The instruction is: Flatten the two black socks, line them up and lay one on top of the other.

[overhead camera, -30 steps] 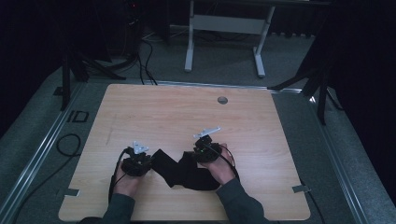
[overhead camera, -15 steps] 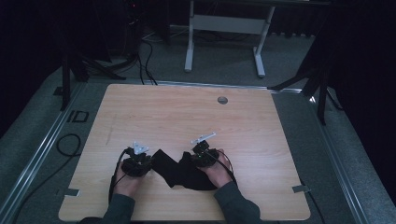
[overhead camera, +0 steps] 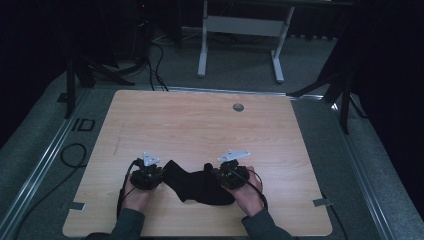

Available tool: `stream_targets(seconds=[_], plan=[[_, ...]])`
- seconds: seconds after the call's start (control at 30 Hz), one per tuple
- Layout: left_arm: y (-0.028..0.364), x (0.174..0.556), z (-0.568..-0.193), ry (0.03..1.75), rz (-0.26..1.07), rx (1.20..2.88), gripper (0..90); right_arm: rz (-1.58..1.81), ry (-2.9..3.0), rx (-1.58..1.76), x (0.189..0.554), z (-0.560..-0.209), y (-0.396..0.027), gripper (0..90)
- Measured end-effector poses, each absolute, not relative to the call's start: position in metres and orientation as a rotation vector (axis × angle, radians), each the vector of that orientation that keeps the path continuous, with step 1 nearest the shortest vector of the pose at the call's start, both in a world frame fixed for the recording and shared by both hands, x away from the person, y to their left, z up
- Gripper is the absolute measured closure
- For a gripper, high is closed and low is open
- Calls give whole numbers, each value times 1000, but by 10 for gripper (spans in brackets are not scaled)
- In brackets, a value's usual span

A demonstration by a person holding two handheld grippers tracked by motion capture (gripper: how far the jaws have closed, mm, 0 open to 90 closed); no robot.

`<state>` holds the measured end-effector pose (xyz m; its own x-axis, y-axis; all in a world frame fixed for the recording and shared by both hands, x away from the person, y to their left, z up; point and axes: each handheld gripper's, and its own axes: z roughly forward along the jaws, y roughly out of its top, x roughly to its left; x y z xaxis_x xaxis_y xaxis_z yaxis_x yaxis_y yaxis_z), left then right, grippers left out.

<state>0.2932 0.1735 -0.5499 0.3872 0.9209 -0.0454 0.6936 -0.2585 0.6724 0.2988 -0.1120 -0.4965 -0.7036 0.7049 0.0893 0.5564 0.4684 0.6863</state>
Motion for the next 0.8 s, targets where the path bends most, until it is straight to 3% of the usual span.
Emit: stream_targets(seconds=[0.8], plan=[[173,293,-550,1379,479,2032,773,1035,2478,1169,260,-499,-162,847]])
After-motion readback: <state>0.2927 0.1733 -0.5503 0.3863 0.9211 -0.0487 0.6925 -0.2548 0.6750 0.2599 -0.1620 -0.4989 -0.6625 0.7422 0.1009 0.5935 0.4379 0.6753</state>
